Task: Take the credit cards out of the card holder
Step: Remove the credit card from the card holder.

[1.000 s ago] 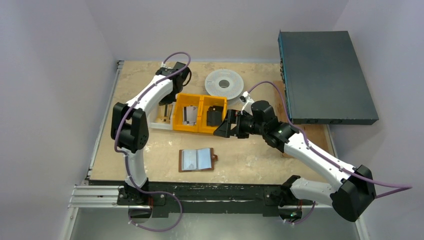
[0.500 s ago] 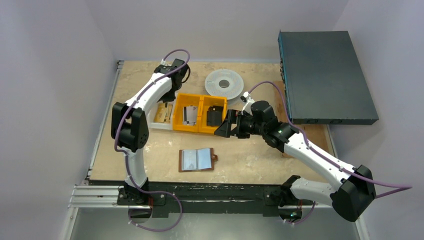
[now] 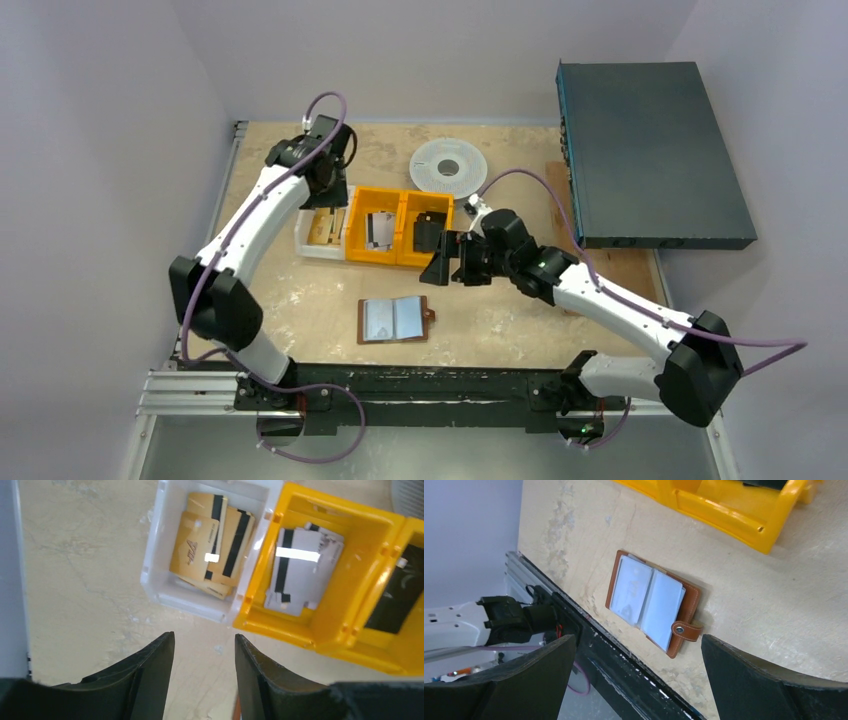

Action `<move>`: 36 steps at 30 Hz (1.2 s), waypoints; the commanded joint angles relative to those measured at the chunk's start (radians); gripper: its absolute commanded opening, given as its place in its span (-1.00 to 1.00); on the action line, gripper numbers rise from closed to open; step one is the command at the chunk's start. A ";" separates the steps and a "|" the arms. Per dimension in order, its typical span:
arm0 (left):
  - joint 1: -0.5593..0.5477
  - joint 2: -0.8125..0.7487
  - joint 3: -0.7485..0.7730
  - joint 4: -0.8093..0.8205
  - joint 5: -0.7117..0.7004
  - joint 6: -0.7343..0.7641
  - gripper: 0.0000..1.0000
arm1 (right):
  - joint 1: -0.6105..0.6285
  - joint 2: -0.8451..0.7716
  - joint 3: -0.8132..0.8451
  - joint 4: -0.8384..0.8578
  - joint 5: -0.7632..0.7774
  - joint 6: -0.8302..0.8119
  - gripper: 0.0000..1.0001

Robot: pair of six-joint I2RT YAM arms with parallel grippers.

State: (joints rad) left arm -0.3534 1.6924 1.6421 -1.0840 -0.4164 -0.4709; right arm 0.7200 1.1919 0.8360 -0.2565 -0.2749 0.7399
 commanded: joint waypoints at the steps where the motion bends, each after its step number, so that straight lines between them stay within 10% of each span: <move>1: 0.005 -0.173 -0.130 0.054 0.209 -0.024 -0.05 | 0.101 0.029 0.020 0.018 0.108 0.009 0.98; 16: 0.005 -0.545 -0.539 0.135 0.473 -0.065 -0.04 | 0.334 0.335 0.180 0.000 0.262 0.013 0.84; 36: 0.008 -0.749 -0.748 0.090 0.426 -0.108 -0.04 | 0.459 0.688 0.467 -0.162 0.477 0.061 0.16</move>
State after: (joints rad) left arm -0.3534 0.9611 0.8776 -0.9936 0.0223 -0.5438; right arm 1.1782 1.8709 1.2480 -0.3676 0.1322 0.7868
